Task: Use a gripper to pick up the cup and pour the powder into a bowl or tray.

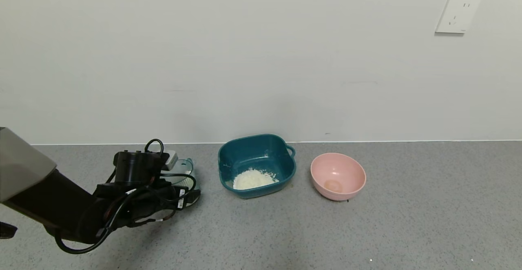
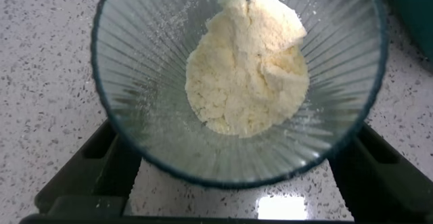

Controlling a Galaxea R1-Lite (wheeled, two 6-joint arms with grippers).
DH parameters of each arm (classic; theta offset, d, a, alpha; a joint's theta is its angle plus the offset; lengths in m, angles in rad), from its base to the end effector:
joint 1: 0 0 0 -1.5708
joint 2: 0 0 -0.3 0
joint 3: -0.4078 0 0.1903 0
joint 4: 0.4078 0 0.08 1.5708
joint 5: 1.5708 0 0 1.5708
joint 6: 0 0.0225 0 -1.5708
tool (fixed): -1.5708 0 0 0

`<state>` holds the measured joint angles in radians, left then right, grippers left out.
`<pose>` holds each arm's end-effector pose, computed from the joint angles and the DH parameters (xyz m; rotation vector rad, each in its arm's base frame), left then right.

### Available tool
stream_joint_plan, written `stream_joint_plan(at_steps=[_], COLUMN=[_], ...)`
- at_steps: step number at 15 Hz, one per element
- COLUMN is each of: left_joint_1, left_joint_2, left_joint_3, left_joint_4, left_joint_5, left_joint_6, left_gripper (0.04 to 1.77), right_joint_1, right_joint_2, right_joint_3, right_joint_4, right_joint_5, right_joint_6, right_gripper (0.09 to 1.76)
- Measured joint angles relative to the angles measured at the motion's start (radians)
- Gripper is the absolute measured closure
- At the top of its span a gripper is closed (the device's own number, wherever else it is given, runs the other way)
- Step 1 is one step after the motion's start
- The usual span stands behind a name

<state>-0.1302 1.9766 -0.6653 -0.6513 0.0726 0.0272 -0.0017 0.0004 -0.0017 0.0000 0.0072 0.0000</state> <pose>0.3147 -0.0396 0.0633 0.0930 0.6560 -0.0644 -0.0229 0.0002 0.0760 0.0000 -0.0013 0.0055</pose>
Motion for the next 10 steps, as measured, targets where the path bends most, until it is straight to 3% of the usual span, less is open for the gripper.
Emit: stream_joint_plan(at_steps=[6, 10], left_joint_1=[0.000, -0.002], left_joint_2=[-0.116, -0.229], left_joint_3=[0.053, 0.096], left_joint_4=[0.022, 0.100], left_joint_5=[0.001, 0.002], left_joint_6=[0.003, 0.005], left_gripper=[0.13, 0.12], right_joint_1=[0.000, 0.000], right_joint_2=[0.000, 0.000], right_joint_3=[0.000, 0.000], right_joint_4=[0.000, 0.000], right_joint_5=[0.000, 0.000], right_joint_6=[0.000, 0.000], right_gripper=[0.14, 0.14])
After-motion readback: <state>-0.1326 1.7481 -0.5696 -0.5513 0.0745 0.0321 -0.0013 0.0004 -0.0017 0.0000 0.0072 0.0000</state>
